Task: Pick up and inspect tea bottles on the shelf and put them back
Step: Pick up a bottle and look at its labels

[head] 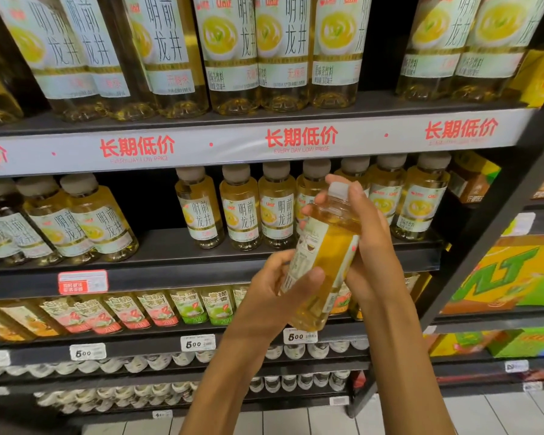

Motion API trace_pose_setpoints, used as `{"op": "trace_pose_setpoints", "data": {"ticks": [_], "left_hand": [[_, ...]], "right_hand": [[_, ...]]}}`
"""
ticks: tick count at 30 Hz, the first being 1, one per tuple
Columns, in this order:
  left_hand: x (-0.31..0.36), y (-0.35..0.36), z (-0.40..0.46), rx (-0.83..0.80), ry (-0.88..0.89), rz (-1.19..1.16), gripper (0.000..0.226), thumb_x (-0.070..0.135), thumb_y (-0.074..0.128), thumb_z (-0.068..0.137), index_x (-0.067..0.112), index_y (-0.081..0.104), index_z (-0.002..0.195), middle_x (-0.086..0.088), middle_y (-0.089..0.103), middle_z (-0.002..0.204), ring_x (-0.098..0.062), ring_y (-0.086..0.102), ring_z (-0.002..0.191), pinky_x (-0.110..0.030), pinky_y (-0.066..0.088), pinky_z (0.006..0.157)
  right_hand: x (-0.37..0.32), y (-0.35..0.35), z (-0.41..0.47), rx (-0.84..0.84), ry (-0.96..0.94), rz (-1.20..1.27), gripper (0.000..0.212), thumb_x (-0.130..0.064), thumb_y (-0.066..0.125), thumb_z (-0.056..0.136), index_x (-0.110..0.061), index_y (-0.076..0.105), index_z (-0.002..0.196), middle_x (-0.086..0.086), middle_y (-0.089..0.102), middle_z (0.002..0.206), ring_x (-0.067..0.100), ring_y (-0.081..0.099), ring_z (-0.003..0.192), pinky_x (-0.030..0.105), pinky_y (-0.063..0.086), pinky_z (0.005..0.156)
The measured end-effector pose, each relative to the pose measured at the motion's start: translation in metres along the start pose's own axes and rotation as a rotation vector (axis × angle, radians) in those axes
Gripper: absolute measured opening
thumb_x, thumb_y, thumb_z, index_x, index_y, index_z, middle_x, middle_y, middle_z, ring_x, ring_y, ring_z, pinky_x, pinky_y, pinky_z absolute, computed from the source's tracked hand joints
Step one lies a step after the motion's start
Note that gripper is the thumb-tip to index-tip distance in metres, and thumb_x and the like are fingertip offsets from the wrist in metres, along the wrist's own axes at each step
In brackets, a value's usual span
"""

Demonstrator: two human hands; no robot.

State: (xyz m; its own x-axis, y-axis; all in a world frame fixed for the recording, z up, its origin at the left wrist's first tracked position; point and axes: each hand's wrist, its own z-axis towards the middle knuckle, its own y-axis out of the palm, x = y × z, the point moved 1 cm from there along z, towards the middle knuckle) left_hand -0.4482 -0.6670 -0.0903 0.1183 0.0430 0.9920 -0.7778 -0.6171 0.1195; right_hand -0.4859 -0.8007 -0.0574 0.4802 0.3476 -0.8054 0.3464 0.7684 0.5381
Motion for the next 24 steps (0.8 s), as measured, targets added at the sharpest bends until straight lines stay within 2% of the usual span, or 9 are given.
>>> {"op": "trace_pose_setpoints", "data": {"ticks": [2,5,9,12,17,20,24], "left_hand": [[0.0,0.0,0.0,-0.037,0.011,0.004,0.077,0.053,0.073,0.06,0.016,0.055,0.125,-0.005,0.071,0.113,-0.017,0.068,0.101,-0.019,0.054,0.076],[-0.002,0.0,-0.001,-0.003,0.051,-0.01,0.095,0.069,0.078,0.05,0.01,0.059,0.122,-0.008,0.073,0.107,-0.021,0.07,0.097,-0.023,0.055,0.075],[-0.004,-0.006,-0.001,0.004,0.111,-0.055,0.078,0.071,0.076,0.052,0.021,0.068,0.11,-0.004,0.074,0.103,-0.019,0.071,0.094,-0.024,0.056,0.073],[-0.004,-0.009,-0.001,-0.014,0.146,-0.073,0.081,0.064,0.078,0.056,0.02,0.062,0.122,-0.005,0.07,0.115,-0.021,0.066,0.108,-0.023,0.054,0.082],[-0.01,-0.008,0.003,-0.038,0.181,-0.147,0.088,0.055,0.079,0.06,0.018,0.05,0.134,-0.004,0.063,0.129,-0.019,0.058,0.121,-0.02,0.05,0.089],[-0.014,-0.01,0.006,-0.019,0.19,-0.163,0.09,0.058,0.078,0.06,0.019,0.049,0.136,-0.006,0.059,0.134,-0.022,0.054,0.126,-0.024,0.048,0.093],[-0.015,-0.008,0.009,0.018,0.198,-0.167,0.092,0.067,0.076,0.055,0.02,0.053,0.131,-0.006,0.063,0.128,-0.023,0.057,0.122,-0.025,0.05,0.091]], "right_hand": [[-0.002,0.001,-0.002,-0.028,-0.027,-0.018,0.035,-0.038,0.06,0.087,-0.017,0.064,0.114,0.002,0.068,0.088,0.02,0.069,0.088,0.034,0.056,0.077],[-0.006,0.003,-0.004,-0.064,-0.055,-0.049,0.04,-0.039,0.059,0.086,-0.015,0.059,0.118,0.002,0.068,0.088,0.02,0.068,0.09,0.034,0.055,0.08],[-0.016,0.008,-0.008,-0.17,-0.097,-0.023,0.054,-0.052,0.065,0.082,-0.012,0.056,0.117,0.005,0.067,0.095,0.026,0.063,0.098,0.039,0.051,0.089],[-0.02,0.015,-0.01,-0.239,-0.11,-0.073,0.061,-0.058,0.063,0.08,-0.013,0.055,0.119,0.005,0.069,0.099,0.03,0.064,0.102,0.041,0.05,0.09],[-0.02,0.017,-0.015,-0.245,-0.16,-0.212,0.047,-0.06,0.064,0.078,-0.02,0.063,0.102,-0.004,0.069,0.087,0.024,0.065,0.093,0.037,0.051,0.082],[-0.021,0.017,-0.018,-0.242,-0.188,-0.236,0.048,-0.059,0.067,0.076,-0.019,0.062,0.101,-0.005,0.069,0.086,0.022,0.064,0.094,0.035,0.05,0.081],[-0.022,0.02,-0.021,-0.252,-0.233,-0.29,0.044,-0.06,0.066,0.077,-0.025,0.063,0.104,-0.008,0.07,0.09,0.022,0.064,0.097,0.037,0.052,0.082]]}}
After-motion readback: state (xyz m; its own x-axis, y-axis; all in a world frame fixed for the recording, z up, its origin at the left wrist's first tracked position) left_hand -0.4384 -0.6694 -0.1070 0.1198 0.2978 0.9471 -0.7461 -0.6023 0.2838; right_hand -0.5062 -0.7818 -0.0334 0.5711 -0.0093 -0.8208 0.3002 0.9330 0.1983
